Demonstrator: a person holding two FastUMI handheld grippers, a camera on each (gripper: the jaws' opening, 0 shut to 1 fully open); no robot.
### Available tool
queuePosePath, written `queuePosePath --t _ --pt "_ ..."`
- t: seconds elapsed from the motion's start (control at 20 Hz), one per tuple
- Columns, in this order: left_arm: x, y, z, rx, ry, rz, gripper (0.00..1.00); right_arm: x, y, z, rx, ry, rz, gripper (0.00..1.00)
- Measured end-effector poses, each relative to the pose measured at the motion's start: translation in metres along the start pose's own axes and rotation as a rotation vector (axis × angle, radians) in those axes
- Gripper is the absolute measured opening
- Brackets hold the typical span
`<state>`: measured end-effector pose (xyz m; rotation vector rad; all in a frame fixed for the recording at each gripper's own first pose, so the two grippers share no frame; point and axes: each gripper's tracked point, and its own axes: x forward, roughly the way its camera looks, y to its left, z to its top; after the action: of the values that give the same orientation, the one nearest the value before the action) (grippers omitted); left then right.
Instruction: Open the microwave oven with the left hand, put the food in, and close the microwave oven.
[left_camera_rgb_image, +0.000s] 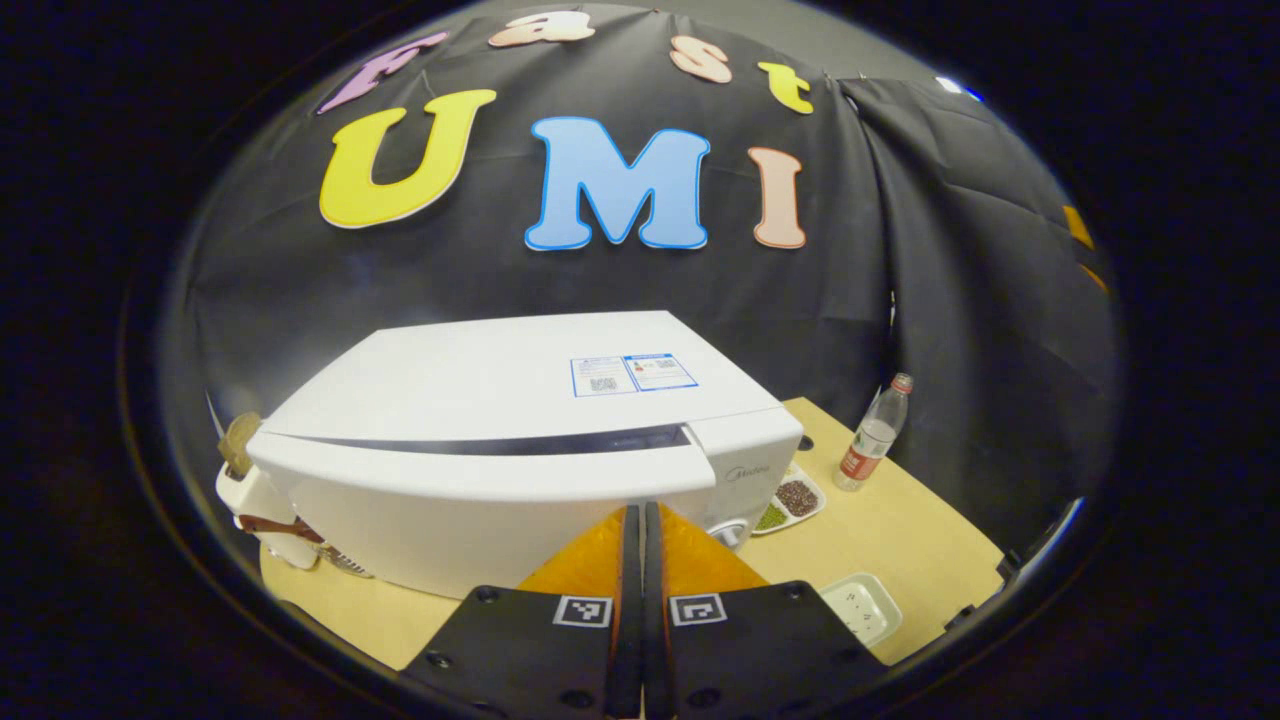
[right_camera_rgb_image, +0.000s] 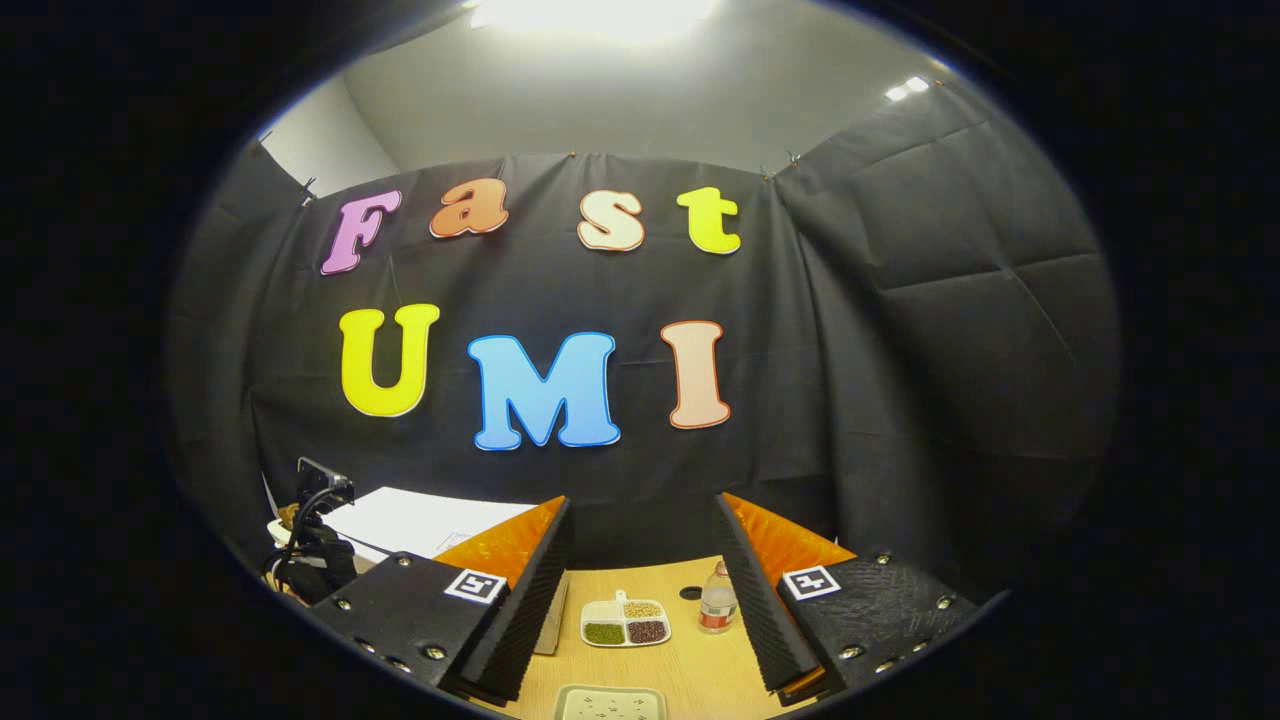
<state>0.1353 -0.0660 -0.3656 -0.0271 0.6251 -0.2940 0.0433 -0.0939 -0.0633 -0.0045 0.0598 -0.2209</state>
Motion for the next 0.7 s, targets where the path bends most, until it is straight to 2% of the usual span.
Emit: queuePosePath --t 0.7 --pt "0.0119 -0.0036 0.0046 -0.024 -0.022 0.034 0.07 0.0081 0.0023 -0.0078 0.027 0.034 0.022 0.85"
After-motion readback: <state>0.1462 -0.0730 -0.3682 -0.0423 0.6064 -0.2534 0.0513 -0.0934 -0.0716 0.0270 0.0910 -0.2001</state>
